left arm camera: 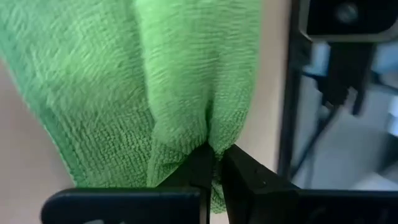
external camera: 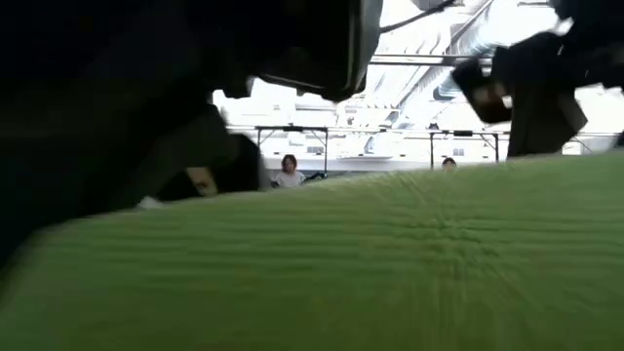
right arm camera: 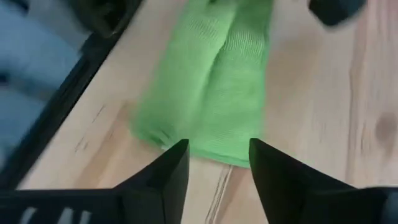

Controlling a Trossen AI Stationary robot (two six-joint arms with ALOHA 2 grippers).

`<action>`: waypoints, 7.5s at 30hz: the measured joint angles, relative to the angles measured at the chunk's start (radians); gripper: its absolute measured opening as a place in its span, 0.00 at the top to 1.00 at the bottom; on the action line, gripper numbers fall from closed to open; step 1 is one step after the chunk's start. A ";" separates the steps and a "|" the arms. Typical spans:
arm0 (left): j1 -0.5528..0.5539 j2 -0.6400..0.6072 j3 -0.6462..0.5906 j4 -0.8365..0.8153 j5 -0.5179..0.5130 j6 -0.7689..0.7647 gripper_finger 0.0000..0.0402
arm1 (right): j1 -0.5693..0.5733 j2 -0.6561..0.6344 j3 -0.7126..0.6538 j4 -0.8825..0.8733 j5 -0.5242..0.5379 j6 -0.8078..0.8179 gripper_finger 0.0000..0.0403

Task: Roll microfiber towels into tight, uniform cylinder then place into a basket
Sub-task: Roll the dark green towel

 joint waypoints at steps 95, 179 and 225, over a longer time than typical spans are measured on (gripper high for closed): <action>-0.024 -0.119 0.001 -0.102 -0.780 0.273 0.64 | -0.084 -0.016 -0.395 0.555 -0.233 1.061 1.00; 0.298 -0.019 0.002 -0.017 0.132 -0.027 0.99 | 0.211 -0.085 -0.036 -0.149 0.373 0.062 0.63; 0.333 -0.021 0.003 0.018 0.254 -0.023 0.98 | 0.126 0.048 -0.156 0.015 0.361 0.323 0.55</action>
